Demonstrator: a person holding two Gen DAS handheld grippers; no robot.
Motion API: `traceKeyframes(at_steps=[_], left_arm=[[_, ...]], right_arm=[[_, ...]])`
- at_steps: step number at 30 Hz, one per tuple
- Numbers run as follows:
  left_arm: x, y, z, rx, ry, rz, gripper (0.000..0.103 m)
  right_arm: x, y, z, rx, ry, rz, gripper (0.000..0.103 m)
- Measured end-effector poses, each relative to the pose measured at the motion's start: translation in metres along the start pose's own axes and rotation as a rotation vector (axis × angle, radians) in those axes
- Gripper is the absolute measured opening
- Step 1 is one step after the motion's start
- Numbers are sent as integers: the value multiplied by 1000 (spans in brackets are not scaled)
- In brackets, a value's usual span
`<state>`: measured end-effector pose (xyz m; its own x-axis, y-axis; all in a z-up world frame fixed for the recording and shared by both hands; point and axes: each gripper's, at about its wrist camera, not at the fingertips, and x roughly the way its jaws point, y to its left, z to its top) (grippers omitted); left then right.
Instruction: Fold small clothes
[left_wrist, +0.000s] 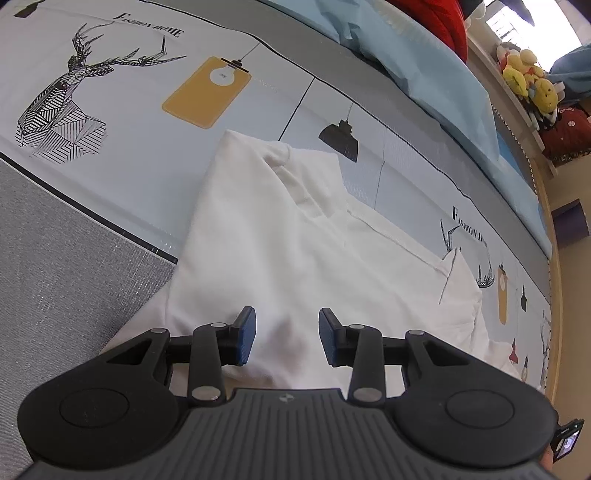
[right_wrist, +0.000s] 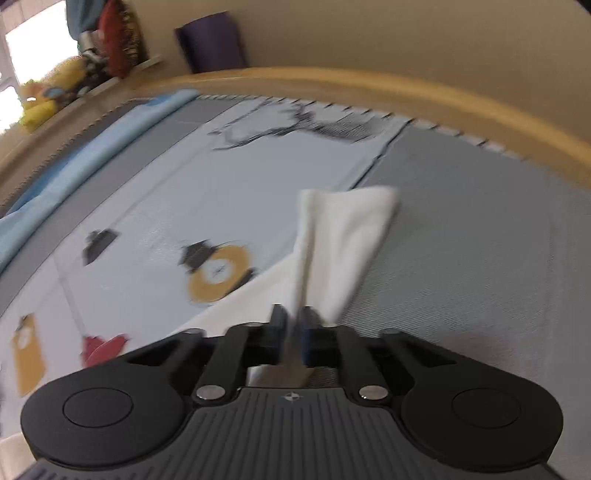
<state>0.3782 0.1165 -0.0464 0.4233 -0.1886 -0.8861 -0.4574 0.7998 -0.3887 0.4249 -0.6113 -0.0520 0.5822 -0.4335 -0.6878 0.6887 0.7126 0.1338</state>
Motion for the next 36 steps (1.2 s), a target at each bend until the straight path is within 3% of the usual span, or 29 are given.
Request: traceKeyframes(at_steps=[3,6,10,13,14,16,17,18,19,22,25,29,32,36], left_arm=[[-5,4,1,-9,-3,-11,41],[-13,10,3,-24,-14,-26,41],[-24,20,7,-52,-29,-41,41],[-31,27,11,-74,-38,-53,41],[-33,29,12,-80,-42,-56,41],[-37,35,14,-92,-49,-58,41],[-39,38,15,-97,-52,-59,41],[-41,40,15,-104,-53,-59,41],[-42,43,16,-110,-53,-59,41],[-45,49,15,-121,-54,-66,41],[-47,51,16,-124,-61,-69,41],[-40,49,16,-115,-64,-64,41],[-24,48,13,-110,-58,-64,41],[4,48,13,-117,-35,-51,41]], right_arm=[[-19,-1,5,44,-53,-19,3],[-63,24,8,-4,-179,77,3],[-152,93,-13,-157,-325,410,3],[-225,149,-58,-305,-384,713,3],[-245,164,-76,-343,-367,821,3],[-275,191,-117,-445,-248,1042,6],[-285,202,-138,-501,-150,1138,9],[-290,212,-156,-557,-42,1202,19],[-295,222,-177,-634,70,1226,25],[-302,235,-222,-845,231,1123,25],[-299,232,-227,-876,259,977,25],[-270,208,-187,-641,202,838,30],[-232,189,-158,-473,143,636,31],[-195,165,-133,-285,115,485,31]])
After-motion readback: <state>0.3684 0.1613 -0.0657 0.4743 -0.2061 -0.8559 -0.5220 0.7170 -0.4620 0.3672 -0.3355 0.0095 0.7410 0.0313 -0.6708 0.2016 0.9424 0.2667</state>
